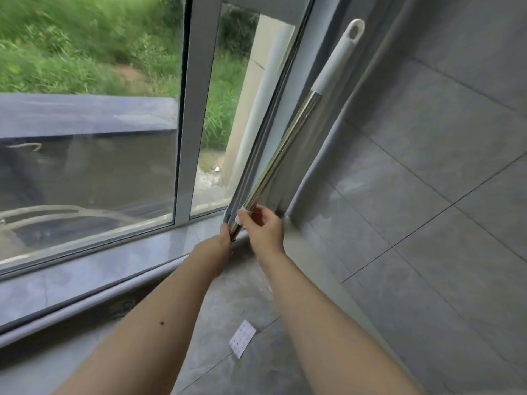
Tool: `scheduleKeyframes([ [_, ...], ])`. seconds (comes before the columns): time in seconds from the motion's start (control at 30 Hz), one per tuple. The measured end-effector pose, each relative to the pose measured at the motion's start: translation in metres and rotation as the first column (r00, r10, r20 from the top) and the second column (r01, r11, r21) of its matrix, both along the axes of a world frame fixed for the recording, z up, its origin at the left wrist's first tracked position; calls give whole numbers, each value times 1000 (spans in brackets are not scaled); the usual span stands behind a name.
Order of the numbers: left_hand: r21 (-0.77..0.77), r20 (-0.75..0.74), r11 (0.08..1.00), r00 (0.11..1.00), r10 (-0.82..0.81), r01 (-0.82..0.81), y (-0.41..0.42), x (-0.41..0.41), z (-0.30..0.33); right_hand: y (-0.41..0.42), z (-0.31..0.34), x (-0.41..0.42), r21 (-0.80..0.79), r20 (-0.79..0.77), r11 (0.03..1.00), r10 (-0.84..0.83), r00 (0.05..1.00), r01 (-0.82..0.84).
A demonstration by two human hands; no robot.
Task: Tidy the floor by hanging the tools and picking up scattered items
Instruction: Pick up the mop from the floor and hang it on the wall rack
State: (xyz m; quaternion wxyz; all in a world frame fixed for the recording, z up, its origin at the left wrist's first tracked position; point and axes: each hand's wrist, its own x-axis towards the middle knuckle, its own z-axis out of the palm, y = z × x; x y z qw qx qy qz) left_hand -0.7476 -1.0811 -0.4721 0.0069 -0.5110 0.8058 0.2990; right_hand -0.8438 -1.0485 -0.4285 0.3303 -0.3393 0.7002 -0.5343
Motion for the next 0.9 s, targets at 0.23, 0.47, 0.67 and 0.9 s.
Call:
scheduleKeyframes([
  [0.23, -152, -107, 973, 976, -191, 174, 21, -61, 123, 33, 136, -54, -229, 50, 965, -118, 992, 126],
  [0.47, -193, -228, 943, 923, -311, 270, 71, -150, 212, 98, 237, -129, -423, -81, 865, -333, 940, 270],
  [0.67, -253, -403, 924, 836, -372, 288, 122, -253, 255, 161, 279, -217, -451, -134, 796, -509, 850, 405],
  [0.9, -355, -439, 846, 729, -526, 397, 184, -380, 284, 241, 344, -336, -476, -254, 781, -562, 787, 404],
])
